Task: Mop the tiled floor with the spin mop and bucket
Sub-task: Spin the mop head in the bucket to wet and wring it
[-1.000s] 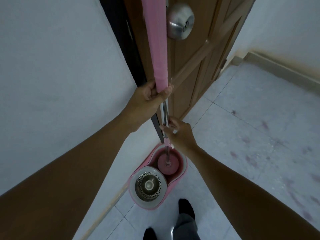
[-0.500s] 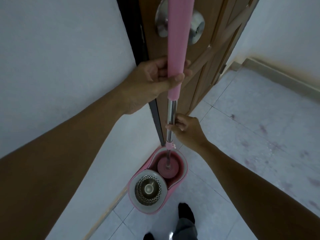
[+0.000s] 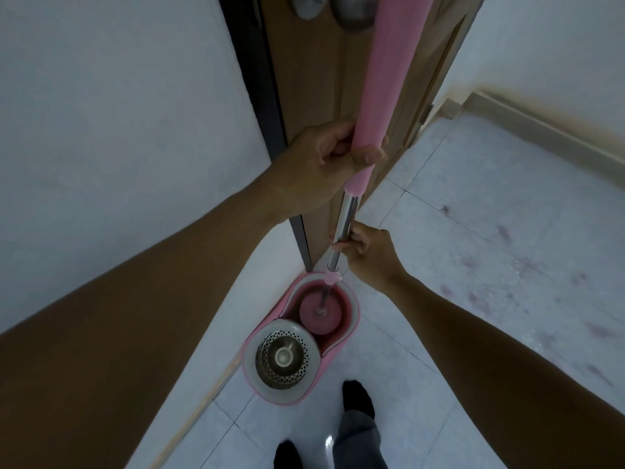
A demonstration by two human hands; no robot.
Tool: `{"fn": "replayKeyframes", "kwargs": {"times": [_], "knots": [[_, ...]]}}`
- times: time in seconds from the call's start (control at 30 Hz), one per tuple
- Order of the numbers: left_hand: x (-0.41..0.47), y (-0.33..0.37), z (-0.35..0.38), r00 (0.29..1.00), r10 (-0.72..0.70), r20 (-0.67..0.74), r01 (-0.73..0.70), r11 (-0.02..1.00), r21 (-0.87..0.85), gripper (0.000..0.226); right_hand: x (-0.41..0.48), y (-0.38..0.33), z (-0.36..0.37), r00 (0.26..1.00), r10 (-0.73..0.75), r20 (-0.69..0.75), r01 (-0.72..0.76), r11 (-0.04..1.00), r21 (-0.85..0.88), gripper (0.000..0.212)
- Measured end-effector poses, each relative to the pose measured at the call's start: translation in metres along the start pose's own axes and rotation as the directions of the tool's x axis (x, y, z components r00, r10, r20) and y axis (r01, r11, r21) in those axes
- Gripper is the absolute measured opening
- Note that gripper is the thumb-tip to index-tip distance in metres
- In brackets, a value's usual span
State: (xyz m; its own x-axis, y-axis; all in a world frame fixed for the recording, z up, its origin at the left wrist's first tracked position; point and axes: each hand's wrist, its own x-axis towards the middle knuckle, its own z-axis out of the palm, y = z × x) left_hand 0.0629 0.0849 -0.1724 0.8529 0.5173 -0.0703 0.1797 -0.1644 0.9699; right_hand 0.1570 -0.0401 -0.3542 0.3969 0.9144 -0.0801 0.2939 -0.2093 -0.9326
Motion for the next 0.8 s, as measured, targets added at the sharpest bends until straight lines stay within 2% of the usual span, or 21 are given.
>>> {"fn": "replayKeyframes", "kwargs": {"times": [0.3, 0.57, 0.8], "knots": [[0.025, -0.030, 0.014, 0.999, 0.007, -0.034, -0.006, 1.000, 0.011, 0.038, 0.012, 0.029, 0.001, 0.996, 0.079, -0.030, -0.079, 0.997, -0.020, 0.009], [0.041, -0.056, 0.023, 0.999, 0.000, -0.033, 0.002, 0.998, 0.059, 0.037, 0.018, 0.058, 0.007, 0.996, 0.087, -0.032, -0.089, 0.994, -0.060, 0.013], [0.034, -0.076, 0.027, 0.997, -0.076, -0.026, 0.077, 0.996, 0.041, 0.039, 0.013, 0.066, 0.021, 0.983, 0.180, -0.027, -0.181, 0.980, -0.083, 0.015]]}}
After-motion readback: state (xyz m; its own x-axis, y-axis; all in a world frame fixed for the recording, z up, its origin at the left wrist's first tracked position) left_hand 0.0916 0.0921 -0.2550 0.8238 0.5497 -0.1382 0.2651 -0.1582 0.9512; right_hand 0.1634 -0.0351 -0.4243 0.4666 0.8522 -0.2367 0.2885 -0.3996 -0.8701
